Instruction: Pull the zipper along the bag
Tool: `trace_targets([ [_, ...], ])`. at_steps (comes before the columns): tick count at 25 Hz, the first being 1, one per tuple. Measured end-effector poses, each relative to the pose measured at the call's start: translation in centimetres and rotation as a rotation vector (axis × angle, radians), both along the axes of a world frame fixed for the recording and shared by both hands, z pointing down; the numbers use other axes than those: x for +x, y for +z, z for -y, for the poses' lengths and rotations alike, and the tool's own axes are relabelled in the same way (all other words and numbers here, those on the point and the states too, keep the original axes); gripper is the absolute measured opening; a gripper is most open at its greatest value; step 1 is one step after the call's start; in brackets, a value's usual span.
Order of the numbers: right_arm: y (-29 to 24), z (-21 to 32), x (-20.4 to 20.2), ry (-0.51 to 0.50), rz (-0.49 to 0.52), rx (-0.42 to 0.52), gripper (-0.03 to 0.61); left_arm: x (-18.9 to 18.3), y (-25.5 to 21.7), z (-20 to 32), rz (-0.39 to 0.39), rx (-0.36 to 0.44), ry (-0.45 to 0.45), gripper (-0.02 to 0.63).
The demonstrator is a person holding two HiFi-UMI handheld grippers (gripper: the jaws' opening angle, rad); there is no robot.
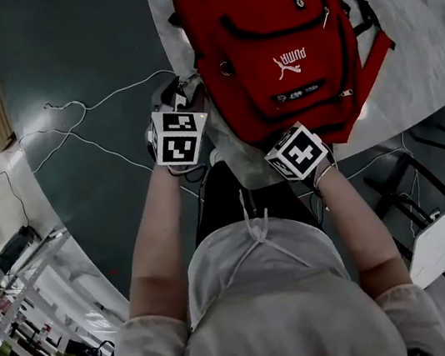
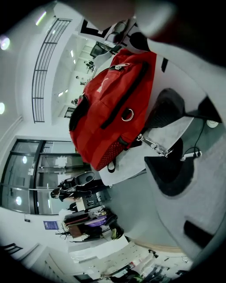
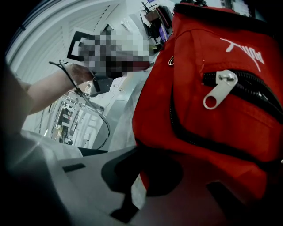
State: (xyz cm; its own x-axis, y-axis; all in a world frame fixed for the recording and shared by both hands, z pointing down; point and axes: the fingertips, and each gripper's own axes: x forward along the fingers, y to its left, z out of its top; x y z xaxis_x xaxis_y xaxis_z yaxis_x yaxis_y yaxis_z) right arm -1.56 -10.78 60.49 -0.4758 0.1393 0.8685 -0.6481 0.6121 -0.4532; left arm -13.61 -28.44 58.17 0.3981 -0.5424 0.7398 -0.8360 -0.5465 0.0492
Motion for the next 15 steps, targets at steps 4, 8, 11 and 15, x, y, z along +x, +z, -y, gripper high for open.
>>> trace_targets([
  [4, 0.2, 0.1, 0.0, 0.053, -0.016, 0.044, 0.025, 0.1, -3.2, -1.4, -0.029, 0.063, -0.038, 0.187],
  [8, 0.3, -0.1, 0.4, 0.098, -0.075, 0.135, 0.025, 0.5, -6.0, -4.3, -0.083, 0.071, -0.077, 0.131],
  [11, -0.8, -0.4, 0.6, 0.118, -0.096, 0.177, 0.025, 0.4, -7.6, -6.7, -0.126, 0.066, -0.117, 0.041],
  [15, -4.4, 0.1, 0.0, 0.148, -0.051, 0.263, 0.025, 0.3, -10.1, -9.3, -0.15, 0.093, -0.129, 0.02],
])
